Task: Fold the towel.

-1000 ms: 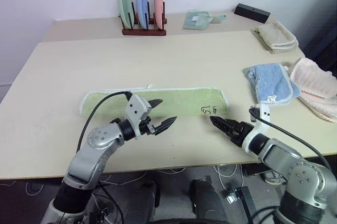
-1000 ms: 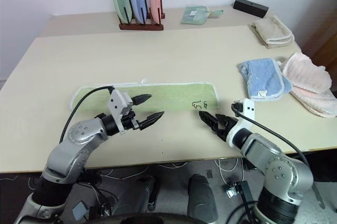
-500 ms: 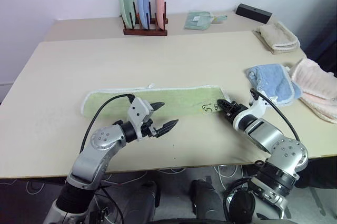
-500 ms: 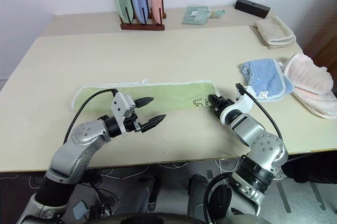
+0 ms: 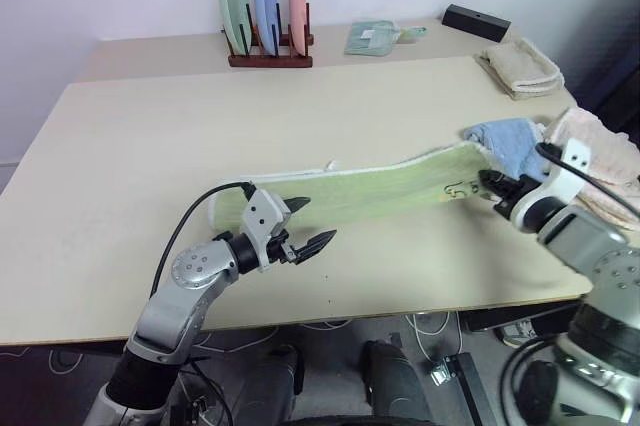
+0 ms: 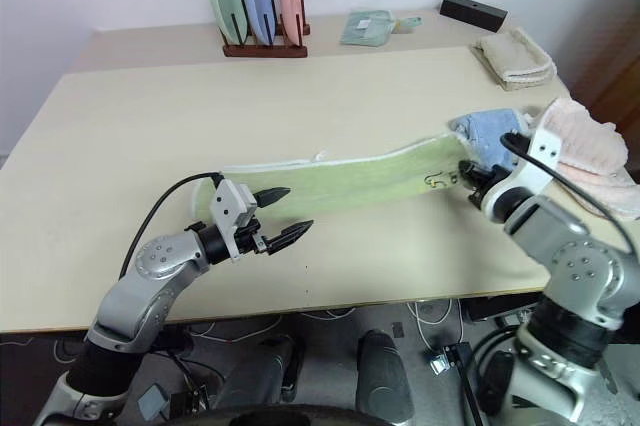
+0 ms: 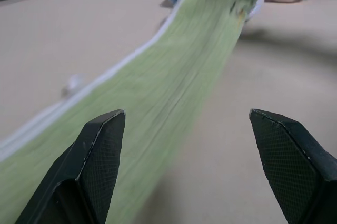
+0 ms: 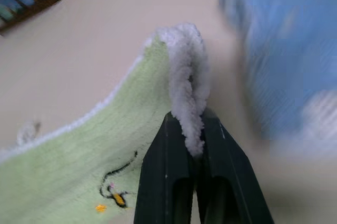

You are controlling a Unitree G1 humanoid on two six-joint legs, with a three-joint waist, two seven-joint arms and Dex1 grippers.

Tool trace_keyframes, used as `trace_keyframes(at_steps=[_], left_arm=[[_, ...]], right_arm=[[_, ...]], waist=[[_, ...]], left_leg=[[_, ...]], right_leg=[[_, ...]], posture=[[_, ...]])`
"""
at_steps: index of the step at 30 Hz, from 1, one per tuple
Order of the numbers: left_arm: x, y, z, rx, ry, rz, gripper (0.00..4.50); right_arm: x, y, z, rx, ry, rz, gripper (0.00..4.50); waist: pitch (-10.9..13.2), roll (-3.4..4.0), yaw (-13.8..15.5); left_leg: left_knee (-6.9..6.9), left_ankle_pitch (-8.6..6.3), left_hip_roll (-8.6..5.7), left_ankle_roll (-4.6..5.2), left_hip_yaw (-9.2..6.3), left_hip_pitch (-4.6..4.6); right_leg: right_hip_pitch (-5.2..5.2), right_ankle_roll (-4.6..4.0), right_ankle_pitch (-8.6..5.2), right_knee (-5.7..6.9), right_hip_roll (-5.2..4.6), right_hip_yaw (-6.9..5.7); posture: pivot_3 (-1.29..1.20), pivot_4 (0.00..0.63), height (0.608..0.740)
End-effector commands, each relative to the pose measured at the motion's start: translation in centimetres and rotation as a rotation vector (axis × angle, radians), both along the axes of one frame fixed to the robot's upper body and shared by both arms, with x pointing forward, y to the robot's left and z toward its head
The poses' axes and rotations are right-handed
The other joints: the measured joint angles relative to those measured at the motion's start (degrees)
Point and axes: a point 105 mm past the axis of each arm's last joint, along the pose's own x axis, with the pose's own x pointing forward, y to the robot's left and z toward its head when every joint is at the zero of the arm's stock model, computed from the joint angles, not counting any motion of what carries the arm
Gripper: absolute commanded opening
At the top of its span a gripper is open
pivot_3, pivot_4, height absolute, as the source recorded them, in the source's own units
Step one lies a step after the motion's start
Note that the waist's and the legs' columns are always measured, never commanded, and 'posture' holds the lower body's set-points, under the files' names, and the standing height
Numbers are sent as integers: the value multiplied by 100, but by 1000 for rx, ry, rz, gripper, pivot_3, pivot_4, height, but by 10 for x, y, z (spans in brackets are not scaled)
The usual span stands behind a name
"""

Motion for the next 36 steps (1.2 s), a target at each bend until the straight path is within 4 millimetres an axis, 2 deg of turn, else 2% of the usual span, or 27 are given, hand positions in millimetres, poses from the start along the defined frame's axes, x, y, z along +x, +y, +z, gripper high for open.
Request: trace_keyframes(at_steps=[1,3,5,8,12,18,21,24,26,28,30,33,34,36], left_arm=[[1,2,12,-9,-54,-3,3871],[-1,3,14,-19,-53,-2,3871],[-4,4,17,-46,-38,-4,3871],[-11,5,20,-86,-6,-4,3871],[-19,9,18,-84,25,11,3871],[-28,11,14,-69,61,7,3871],[-28,12,15,-77,70,11,3871],[-26,12,17,-96,76,19,3871],[-25,15,18,-103,81,26,3871],[-24,18,18,-105,88,36,3871],[-24,22,17,-99,93,43,3871],[-23,24,16,-95,100,48,3871],[-23,24,16,-94,101,49,3871],[-23,24,16,-95,103,50,3871]], right_arm=[[-1,60,18,-201,-99,292,12],[-7,91,12,-320,-106,448,12],[-12,121,-3,-375,-83,579,12],[-13,151,-25,-403,-50,673,12],[-10,169,-42,-439,-42,710,12],[-8,173,-52,-455,-35,731,12],[-14,176,-49,-414,-39,769,901],[-22,176,-32,-386,-117,818,2301],[-31,169,-16,-377,-179,855,3144],[-35,160,3,-342,-242,868,3144],[-28,153,21,-255,-281,829,3144],[-4,139,38,-175,-303,710,2254],[3,135,38,-177,-296,674,1878],[18,128,27,-251,-263,615,830]], waist=[[0,0,-11],[0,-1,9],[1,-4,33],[3,-10,49],[3,-11,77],[3,-11,57],[3,-11,58],[3,-11,66],[3,-11,75],[4,-12,78],[4,-12,71],[4,-11,35],[4,-11,43],[4,-11,55]], left_leg=[[-2,0,4,1,2,1],[1,-1,10,2,2,-2],[2,-1,9,2,-3,-6],[3,-3,7,4,-18,-11],[6,-4,-5,6,-25,-17],[5,-5,-4,6,-24,-14],[4,-5,-4,7,-24,-14],[4,-5,-4,7,-24,-15],[4,-6,-4,8,-24,-15],[5,-6,-4,8,-24,-15],[5,-6,-3,8,-24,-14],[2,-6,4,8,-19,-9],[1,-6,5,8,-19,-8],[1,-6,6,8,-20,-8]], right_leg=[[0,0,0,-1,3,0],[0,0,0,-8,8,0],[2,0,1,-16,8,-2],[4,-2,4,-34,7,-1],[6,3,8,-47,-1,0],[6,2,10,-47,0,1],[6,2,10,-47,0,0],[6,2,10,-48,0,1],[6,2,10,-48,0,1],[7,3,10,-50,0,0],[9,2,10,-51,0,0],[9,-4,14,-51,5,2],[9,-4,14,-51,6,1],[9,-5,15,-52,7,0]], posture=[[0,150,740],[0,150,740],[0,150,740],[0,150,740],[0,150,740],[0,150,740],[0,150,740],[0,150,740],[0,150,740],[0,150,740],[0,150,740],[0,150,740],[0,150,740],[0,150,740]])
